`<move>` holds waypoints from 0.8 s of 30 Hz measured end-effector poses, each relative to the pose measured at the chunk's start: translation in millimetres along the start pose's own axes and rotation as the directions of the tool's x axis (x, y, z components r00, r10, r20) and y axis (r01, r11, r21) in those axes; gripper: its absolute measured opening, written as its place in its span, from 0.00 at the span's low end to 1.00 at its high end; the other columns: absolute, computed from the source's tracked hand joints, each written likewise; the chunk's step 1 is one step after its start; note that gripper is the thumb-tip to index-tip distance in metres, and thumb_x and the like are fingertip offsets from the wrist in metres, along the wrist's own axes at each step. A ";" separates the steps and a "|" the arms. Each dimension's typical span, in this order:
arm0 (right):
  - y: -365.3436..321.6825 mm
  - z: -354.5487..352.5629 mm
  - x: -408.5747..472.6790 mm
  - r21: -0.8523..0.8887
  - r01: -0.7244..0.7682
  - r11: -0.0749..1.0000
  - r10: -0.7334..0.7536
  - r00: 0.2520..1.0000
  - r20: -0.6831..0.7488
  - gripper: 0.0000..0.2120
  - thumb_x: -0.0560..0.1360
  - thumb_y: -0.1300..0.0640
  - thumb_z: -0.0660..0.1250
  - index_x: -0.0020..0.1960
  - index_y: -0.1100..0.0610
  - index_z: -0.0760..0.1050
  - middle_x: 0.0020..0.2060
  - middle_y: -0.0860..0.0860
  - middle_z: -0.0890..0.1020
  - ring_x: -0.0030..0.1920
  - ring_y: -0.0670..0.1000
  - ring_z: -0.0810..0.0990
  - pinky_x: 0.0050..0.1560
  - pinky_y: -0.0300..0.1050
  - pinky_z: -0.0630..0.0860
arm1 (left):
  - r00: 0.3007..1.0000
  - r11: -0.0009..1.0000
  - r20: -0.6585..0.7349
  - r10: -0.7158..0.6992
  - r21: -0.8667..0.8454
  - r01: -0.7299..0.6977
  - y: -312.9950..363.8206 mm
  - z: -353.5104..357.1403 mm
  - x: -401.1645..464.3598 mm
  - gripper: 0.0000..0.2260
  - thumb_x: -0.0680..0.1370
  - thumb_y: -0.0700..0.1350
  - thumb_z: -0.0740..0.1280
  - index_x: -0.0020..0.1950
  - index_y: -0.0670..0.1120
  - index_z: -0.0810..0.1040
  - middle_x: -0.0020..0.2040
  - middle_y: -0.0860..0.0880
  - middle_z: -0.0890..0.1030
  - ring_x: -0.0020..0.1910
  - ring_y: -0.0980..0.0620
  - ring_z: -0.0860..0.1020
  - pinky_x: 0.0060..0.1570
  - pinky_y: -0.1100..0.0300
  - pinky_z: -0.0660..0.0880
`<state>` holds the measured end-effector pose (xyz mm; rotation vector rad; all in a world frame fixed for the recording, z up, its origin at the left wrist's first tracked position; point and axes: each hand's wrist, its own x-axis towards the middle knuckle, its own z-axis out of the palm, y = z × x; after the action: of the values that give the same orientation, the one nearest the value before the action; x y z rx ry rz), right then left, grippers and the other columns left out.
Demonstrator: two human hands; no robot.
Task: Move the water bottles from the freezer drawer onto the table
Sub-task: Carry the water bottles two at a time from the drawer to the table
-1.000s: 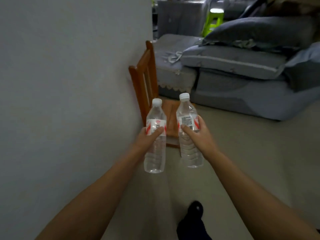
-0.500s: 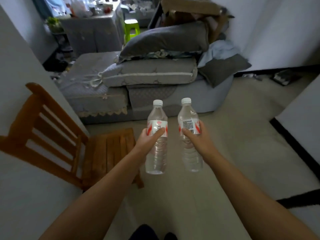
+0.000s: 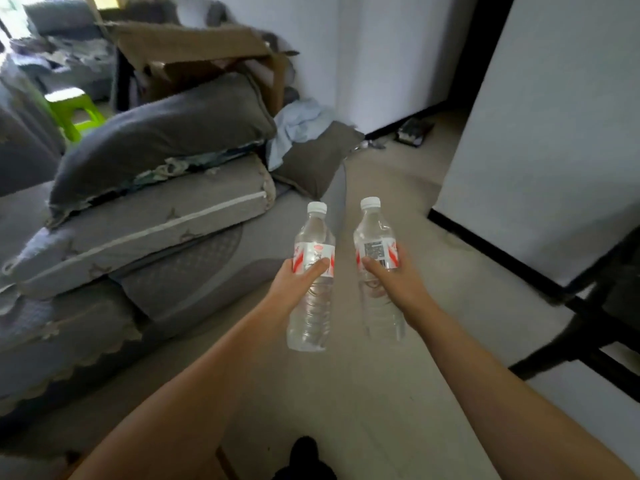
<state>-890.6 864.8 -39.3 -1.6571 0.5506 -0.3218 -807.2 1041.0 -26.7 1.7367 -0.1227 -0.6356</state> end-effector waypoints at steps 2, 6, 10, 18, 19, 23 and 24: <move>-5.7 -2.4 23.5 0.002 0.000 1.000 0.000 0.998 -0.061 0.22 0.73 0.53 0.72 0.65 0.53 0.72 0.54 0.52 0.82 0.52 0.51 0.82 0.54 0.48 0.80 | 0.997 1.000 0.069 0.014 0.020 -0.016 15.2 1.9 33.5 0.17 0.70 0.58 0.72 0.53 0.50 0.79 0.51 0.45 0.84 0.49 0.46 0.84 0.56 0.48 0.79; -6.9 -18.4 57.7 0.047 -0.036 0.998 0.046 0.976 -0.215 0.21 0.74 0.55 0.72 0.64 0.53 0.70 0.52 0.49 0.81 0.47 0.43 0.80 0.40 0.28 0.75 | 0.974 1.000 0.226 0.009 0.011 -0.011 36.9 25.7 94.4 0.23 0.64 0.61 0.73 0.54 0.51 0.80 0.51 0.46 0.85 0.50 0.45 0.84 0.57 0.45 0.78; 0.8 -50.9 90.8 0.070 -0.071 0.995 0.090 0.946 -0.312 0.20 0.74 0.54 0.72 0.63 0.50 0.69 0.51 0.47 0.81 0.47 0.44 0.81 0.41 0.31 0.74 | 0.924 0.999 0.382 0.011 0.029 -0.023 57.7 70.0 142.6 0.06 0.75 0.50 0.70 0.49 0.51 0.79 0.43 0.49 0.84 0.41 0.51 0.83 0.48 0.54 0.80; 20.8 -157.0 184.0 0.114 -0.083 0.990 0.128 0.871 -0.474 0.19 0.74 0.54 0.71 0.62 0.52 0.70 0.52 0.47 0.81 0.48 0.44 0.81 0.48 0.38 0.76 | 0.872 0.989 0.490 -0.007 0.134 -0.068 106.2 197.9 247.4 0.26 0.65 0.60 0.73 0.59 0.52 0.77 0.52 0.47 0.84 0.49 0.46 0.83 0.51 0.48 0.80; 20.7 -172.9 197.3 0.115 -0.085 0.990 0.131 0.865 -0.485 0.20 0.74 0.55 0.71 0.65 0.53 0.70 0.53 0.49 0.82 0.49 0.45 0.81 0.47 0.38 0.77 | 0.870 0.986 0.493 -0.004 0.146 -0.079 112.9 216.1 262.0 0.31 0.62 0.63 0.74 0.61 0.52 0.77 0.53 0.47 0.83 0.51 0.46 0.82 0.54 0.46 0.79; 13.5 -251.0 247.9 0.095 -0.094 0.991 0.130 0.838 -0.531 0.19 0.75 0.57 0.70 0.64 0.54 0.70 0.50 0.49 0.81 0.45 0.44 0.81 0.42 0.35 0.76 | 0.856 0.986 0.516 -0.039 0.160 -0.052 146.4 302.5 316.9 0.42 0.55 0.70 0.74 0.64 0.52 0.74 0.56 0.44 0.82 0.51 0.43 0.82 0.49 0.48 0.81; 13.1 -270.2 258.2 0.087 -0.097 0.991 0.129 0.826 -0.549 0.18 0.75 0.56 0.70 0.63 0.53 0.70 0.49 0.47 0.81 0.45 0.43 0.80 0.41 0.34 0.76 | 0.846 0.988 0.532 -0.031 0.147 -0.056 157.5 322.2 324.6 0.40 0.58 0.68 0.74 0.64 0.51 0.74 0.55 0.43 0.82 0.49 0.43 0.83 0.44 0.52 0.81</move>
<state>-811.7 499.3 -33.8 -1.4581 1.0625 -0.7367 -646.8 584.8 -34.6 1.6622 -0.5885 -1.1170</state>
